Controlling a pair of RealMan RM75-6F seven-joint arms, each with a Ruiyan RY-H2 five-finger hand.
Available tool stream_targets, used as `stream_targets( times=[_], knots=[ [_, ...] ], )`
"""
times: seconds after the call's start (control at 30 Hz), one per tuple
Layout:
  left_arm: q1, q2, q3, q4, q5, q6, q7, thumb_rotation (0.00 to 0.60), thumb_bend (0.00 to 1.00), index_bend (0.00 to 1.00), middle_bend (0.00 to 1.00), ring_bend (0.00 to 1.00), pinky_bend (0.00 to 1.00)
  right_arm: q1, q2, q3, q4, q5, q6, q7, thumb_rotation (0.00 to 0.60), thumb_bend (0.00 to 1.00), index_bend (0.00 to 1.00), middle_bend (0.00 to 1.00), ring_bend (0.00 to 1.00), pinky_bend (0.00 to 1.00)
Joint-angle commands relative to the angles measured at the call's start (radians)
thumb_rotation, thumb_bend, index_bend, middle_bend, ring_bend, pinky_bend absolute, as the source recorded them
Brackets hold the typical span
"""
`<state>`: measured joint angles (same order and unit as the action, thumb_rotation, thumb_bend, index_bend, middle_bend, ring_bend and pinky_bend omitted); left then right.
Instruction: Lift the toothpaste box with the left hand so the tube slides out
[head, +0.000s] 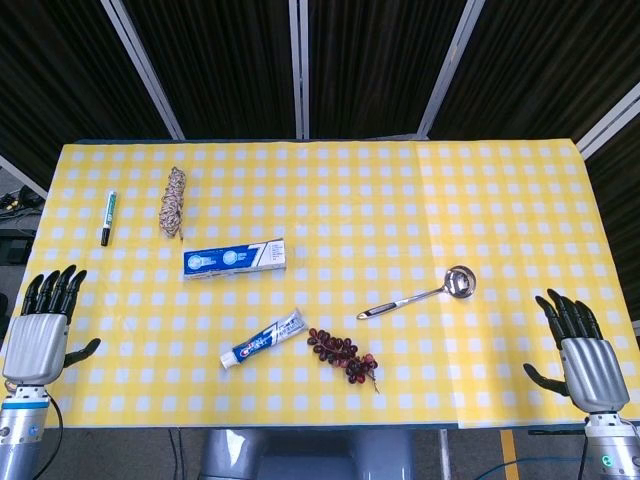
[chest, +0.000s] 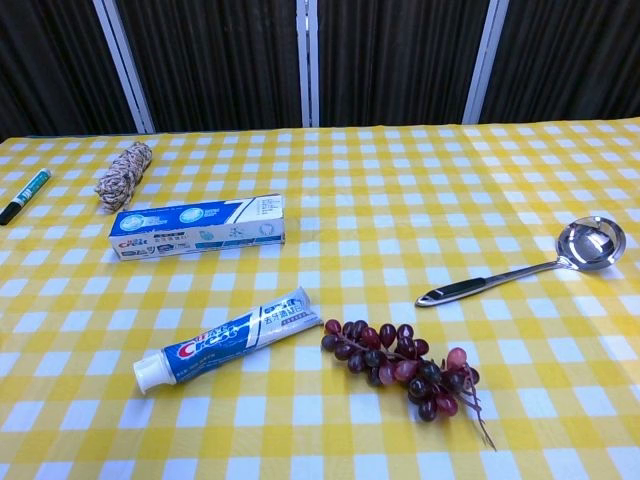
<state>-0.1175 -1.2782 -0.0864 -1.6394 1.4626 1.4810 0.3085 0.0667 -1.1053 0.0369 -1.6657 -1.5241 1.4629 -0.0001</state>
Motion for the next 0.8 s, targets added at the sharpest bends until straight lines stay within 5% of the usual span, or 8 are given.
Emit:
stream_targets(
  times=[0.03,0.3,0.8],
  knots=[
    [-0.057,0.004,-0.039,-0.005,-0.050,-0.078,0.043,0.600,0.00,0.00,0.00,0.00,0.00,-0.001,0.004,0.002,-0.002,-0.002,0.005,0.010,0.600,0.08,0.00,0.00,0.00,0.00],
    [-0.250,-0.009,-0.147,0.032,-0.264,-0.362,0.118,0.600,0.02,0.08,0.00,0.04,0.14,0.002,0.014,0.002,-0.002,0.001,-0.003,0.042,0.600,0.09,0.00,0.00,0.00,0.00],
    [-0.462,-0.091,-0.172,0.131,-0.511,-0.549,0.267,0.600,0.03,0.20,0.08,0.14,0.20,0.010,0.024,0.008,0.007,0.018,-0.024,0.086,0.600,0.08,0.00,0.00,0.00,0.00]
  ],
)
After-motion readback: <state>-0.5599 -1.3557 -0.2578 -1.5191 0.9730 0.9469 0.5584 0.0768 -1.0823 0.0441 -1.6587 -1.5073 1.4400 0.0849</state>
